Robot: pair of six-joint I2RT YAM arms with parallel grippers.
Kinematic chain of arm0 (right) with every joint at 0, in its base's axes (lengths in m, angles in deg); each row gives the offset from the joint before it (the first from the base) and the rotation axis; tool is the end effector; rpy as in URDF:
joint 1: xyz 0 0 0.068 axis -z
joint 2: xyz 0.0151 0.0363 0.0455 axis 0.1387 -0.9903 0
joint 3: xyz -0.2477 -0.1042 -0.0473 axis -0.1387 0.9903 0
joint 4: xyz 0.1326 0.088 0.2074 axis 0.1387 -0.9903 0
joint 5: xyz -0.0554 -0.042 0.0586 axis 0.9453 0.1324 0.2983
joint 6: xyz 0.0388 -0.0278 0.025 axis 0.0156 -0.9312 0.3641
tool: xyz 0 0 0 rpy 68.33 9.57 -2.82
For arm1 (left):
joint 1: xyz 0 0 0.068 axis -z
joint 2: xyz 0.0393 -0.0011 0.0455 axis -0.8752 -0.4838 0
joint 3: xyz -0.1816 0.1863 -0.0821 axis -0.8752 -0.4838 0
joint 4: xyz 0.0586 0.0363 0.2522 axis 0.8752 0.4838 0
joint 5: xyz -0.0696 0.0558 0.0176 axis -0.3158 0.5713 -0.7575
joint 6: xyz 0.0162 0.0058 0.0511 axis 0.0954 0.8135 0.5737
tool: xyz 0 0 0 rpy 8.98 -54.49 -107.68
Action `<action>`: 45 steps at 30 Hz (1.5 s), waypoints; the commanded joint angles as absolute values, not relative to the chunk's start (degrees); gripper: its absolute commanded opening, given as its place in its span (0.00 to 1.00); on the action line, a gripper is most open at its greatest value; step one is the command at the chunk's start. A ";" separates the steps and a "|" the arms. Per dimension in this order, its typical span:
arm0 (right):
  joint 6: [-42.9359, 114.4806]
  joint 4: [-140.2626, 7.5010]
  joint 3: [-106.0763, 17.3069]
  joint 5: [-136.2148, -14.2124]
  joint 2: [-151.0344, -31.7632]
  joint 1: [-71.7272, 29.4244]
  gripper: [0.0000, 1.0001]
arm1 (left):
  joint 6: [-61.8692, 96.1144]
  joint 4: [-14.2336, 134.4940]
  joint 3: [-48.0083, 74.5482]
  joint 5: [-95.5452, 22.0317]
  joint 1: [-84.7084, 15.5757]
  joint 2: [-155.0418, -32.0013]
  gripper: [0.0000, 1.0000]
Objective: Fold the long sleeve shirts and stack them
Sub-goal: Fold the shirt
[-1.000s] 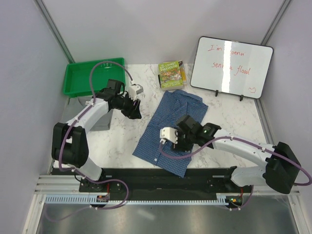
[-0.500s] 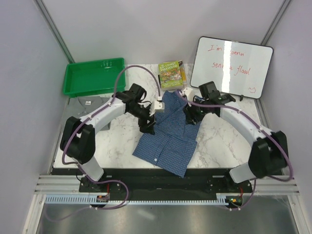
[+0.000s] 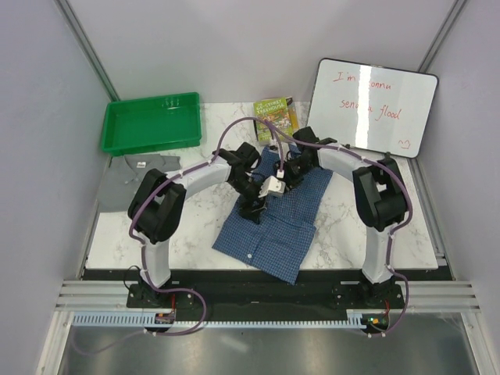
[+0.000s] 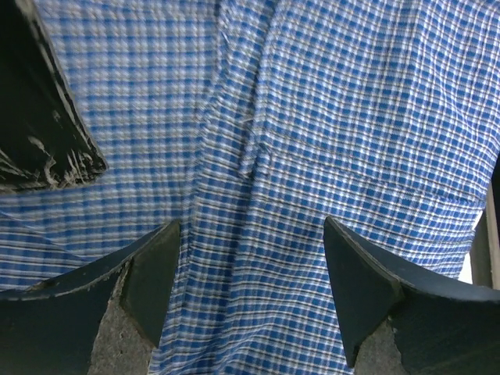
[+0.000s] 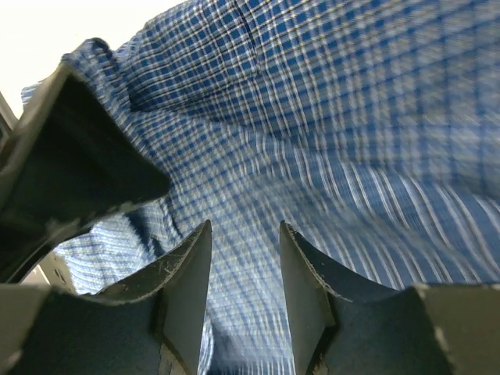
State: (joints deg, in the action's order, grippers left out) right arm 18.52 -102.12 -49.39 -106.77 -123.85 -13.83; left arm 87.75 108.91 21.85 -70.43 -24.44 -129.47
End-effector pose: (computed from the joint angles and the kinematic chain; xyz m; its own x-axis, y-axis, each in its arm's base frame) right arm 0.3628 0.1692 0.1778 -0.7639 -0.4569 -0.4559 -0.6451 0.5628 0.5168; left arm 0.2905 -0.2456 0.1883 0.0792 0.7360 -0.6723 0.9604 -0.2371 -0.1465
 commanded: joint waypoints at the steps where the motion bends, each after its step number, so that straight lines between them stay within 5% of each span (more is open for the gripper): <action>1: 15.70 -102.17 -51.90 -109.58 -129.23 -15.58 0.47 | 87.15 110.05 17.41 -71.20 -24.06 -128.68 0.80; 17: 1.09 -115.71 -57.16 -115.82 -129.42 -18.57 0.46 | 66.86 88.96 0.16 -66.20 -18.44 -109.35 0.84; 30: 11.29 -113.95 -56.64 -122.77 -132.92 -14.70 0.44 | 66.14 92.28 6.93 -72.78 -16.68 -119.62 0.87; 33: 11.99 -112.90 -56.64 -121.72 -134.33 -14.70 0.43 | 66.67 93.61 7.28 -72.71 -16.16 -121.47 0.84; 37: 12.08 -112.37 -56.12 -120.84 -135.56 -14.70 0.43 | 66.58 93.17 6.93 -71.30 -15.36 -120.16 0.67; 45: 11.21 -112.45 -54.97 -118.99 -136.18 -14.61 0.41 | 64.21 86.67 1.92 -66.11 -14.48 -112.95 0.59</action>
State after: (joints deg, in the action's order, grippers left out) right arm 11.85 -113.31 -55.75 -119.71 -135.96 -14.68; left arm 66.39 90.64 2.94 -67.56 -15.11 -117.77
